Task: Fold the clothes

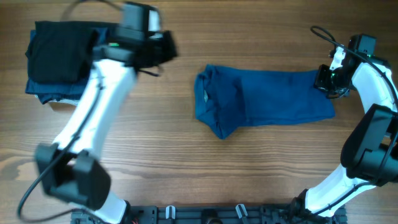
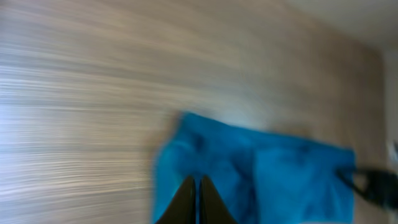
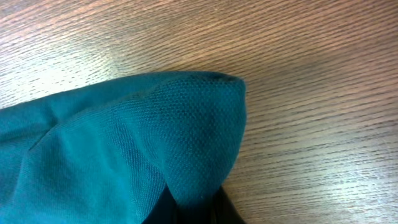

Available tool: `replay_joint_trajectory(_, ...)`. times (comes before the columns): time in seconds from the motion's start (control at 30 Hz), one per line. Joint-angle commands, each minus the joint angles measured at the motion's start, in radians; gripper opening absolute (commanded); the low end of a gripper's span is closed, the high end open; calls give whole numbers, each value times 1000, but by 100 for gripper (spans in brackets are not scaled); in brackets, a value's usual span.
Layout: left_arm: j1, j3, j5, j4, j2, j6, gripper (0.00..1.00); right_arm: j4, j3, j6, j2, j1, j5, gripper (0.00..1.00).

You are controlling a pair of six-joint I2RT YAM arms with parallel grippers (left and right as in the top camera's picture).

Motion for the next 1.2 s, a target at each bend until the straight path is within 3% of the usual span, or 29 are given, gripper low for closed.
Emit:
replay_joint_trajectory(0.0, -174, -22, 80, 98, 139, -75, 4, 5, -3, 15, 13, 6, -28, 4)
replay_joint_trajectory(0.2, -364, -22, 82, 319, 299, -134, 4, 6, -3, 16, 13, 6, -55, 4)
replay_joint_trajectory(0.47, -455, -22, 40, 521, 380, -149, 4, 5, -3, 15, 13, 6, -55, 4)
replay_joint_trajectory(0.67, -472, -22, -126, 579, 463, -149, 4, 4, -3, 23, 13, 6, -55, 4)
replay_joint_trajectory(0.93, -470, -22, -177, 725, 616, -148, 4, 0, -3, 23, 13, 6, -55, 4)
replay_joint_trajectory(1.17, -472, -10, -265, 648, 492, -92, 4, 1, -3, 22, 13, 6, -55, 4)
